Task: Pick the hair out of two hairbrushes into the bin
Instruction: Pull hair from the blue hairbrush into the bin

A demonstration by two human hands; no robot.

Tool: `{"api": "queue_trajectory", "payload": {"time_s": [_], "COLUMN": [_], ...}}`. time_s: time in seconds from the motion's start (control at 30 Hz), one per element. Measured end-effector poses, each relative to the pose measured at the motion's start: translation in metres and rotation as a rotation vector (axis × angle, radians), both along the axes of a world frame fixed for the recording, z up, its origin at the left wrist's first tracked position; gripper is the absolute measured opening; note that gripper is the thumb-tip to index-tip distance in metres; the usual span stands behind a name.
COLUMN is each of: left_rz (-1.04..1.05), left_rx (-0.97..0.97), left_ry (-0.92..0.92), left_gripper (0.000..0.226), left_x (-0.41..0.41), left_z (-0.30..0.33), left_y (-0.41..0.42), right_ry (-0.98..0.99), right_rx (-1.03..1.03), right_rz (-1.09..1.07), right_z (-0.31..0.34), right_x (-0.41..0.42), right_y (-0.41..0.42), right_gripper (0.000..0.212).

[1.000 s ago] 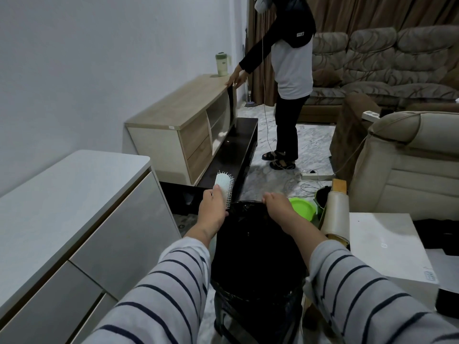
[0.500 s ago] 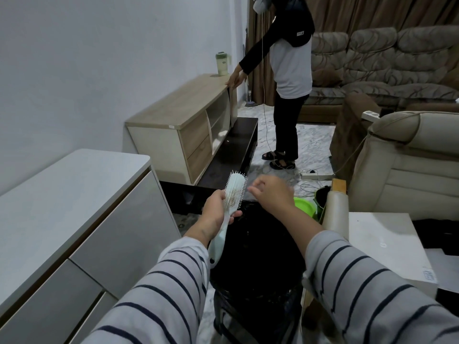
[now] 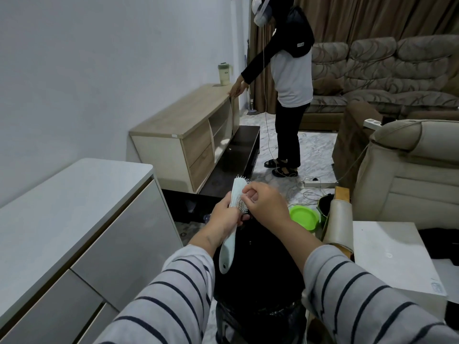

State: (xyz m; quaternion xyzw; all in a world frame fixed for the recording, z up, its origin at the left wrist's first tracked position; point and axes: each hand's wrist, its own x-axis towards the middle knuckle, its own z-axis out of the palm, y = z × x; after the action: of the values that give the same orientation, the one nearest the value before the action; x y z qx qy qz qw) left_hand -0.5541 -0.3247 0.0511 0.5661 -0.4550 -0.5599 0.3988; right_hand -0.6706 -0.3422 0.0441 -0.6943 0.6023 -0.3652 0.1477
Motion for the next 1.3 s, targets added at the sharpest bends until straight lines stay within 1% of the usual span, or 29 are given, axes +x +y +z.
{"api": "queue_trajectory", "payload": {"time_s": [0.03, 0.1, 0.2, 0.27, 0.33, 0.37, 0.43, 0.5, 0.57, 0.63, 0.7, 0.73, 0.77, 0.87, 0.97, 1.0, 1.03, 1.1, 1.17, 1.2, 1.3], "left_rz": [-0.01, -0.024, -0.036, -0.047, -0.042, -0.04, -0.049, -0.05, -0.031, -0.036, -0.04, -0.035, -0.028, -0.005, 0.016, 0.016, 0.013, 0.033, 0.076, 0.091, 0.126], "left_rx": [-0.02, -0.058, -0.086, -0.096, -0.105, -0.106, -0.098, -0.086, -0.084, -0.084, -0.056, -0.036, -0.022, -0.005, -0.007, 0.0, 0.018, 0.065, 0.11, 0.127, 0.121], "left_ry": [-0.015, -0.03, -0.073, -0.095, -0.077, -0.062, -0.033, -0.025, -0.001, 0.039, 0.041, 0.035, 0.032, 0.043, 0.053, 0.075, 0.113, 0.214, 0.297, 0.329, 0.391], "left_gripper": [0.066, 0.065, 0.06, 0.059, 0.059, 0.058, 0.056, 0.056, 0.058, 0.063, 0.067, 0.067, 0.068, 0.07, 0.072, 0.071, 0.068, 0.051, 0.033, 0.03, 0.033], "left_x": [0.0, 0.001, 0.001, 0.0, -0.003, -0.003, -0.001, 0.0, -0.001, -0.002, 0.0, 0.001, 0.003, 0.004, 0.006, 0.006, 0.006, 0.006, 0.006, 0.006, 0.005], "left_z": [0.001, 0.002, 0.002, 0.002, 0.003, 0.004, 0.004, 0.004, 0.004, 0.004, 0.004, 0.004, 0.003, 0.001, 0.005, 0.007, 0.009, 0.011, 0.011, 0.01, 0.007], "left_y": [0.0, 0.001, 0.004, 0.004, 0.004, 0.004, 0.004, 0.005, 0.005, 0.004, 0.003, 0.003, 0.004, 0.005, 0.003, 0.002, 0.001, 0.0, -0.001, -0.001, -0.005], "right_ry": [-0.001, 0.06, 0.266, 0.372, 0.398, 0.379, 0.26, 0.083, -0.104, -0.348, -0.605, -0.694, -0.735, -0.806, -0.914, -0.927, -0.957, -0.982, -0.921, -0.854, -0.638], "right_rx": [-0.002, 0.001, -0.052, -0.146, -0.246, -0.295, -0.293, -0.21, -0.131, -0.002, 0.145, 0.198, 0.223, 0.222, 0.263, 0.291, 0.319, 0.348, 0.341, 0.323, 0.277], "right_rz": [0.012, 0.007, -0.064, -0.101, -0.109, -0.1, -0.054, -0.029, -0.05, -0.059, -0.044, -0.033, -0.025, -0.006, 0.012, 0.03, 0.057, 0.095, 0.116, 0.123, 0.147], "right_z": [0.0, 0.001, 0.0, 0.0, -0.003, -0.005, -0.006, -0.007, -0.007, -0.007, -0.005, -0.005, -0.004, 0.001, 0.004, 0.004, 0.005, 0.006, 0.009, 0.009, 0.012], "right_x": [-0.001, -0.003, -0.005, -0.003, -0.001, -0.001, -0.001, 0.001, 0.006, 0.009, 0.011, 0.011, 0.011, 0.007, 0.0, -0.002, -0.002, -0.001, 0.001, 0.002, 0.003], "right_y": [-0.001, -0.002, -0.003, -0.003, -0.003, -0.004, -0.006, -0.005, -0.004, -0.003, -0.003, -0.003, -0.004, -0.003, -0.003, -0.005, -0.005, -0.005, -0.005, -0.004, 0.003], "right_gripper": [0.009, 0.01, 0.018, 0.017, 0.01, 0.007, 0.007, 0.007, 0.008, 0.007, 0.008, 0.009, 0.011, 0.02, 0.012, 0.013, 0.016, 0.02, 0.022, 0.022, 0.013]}}
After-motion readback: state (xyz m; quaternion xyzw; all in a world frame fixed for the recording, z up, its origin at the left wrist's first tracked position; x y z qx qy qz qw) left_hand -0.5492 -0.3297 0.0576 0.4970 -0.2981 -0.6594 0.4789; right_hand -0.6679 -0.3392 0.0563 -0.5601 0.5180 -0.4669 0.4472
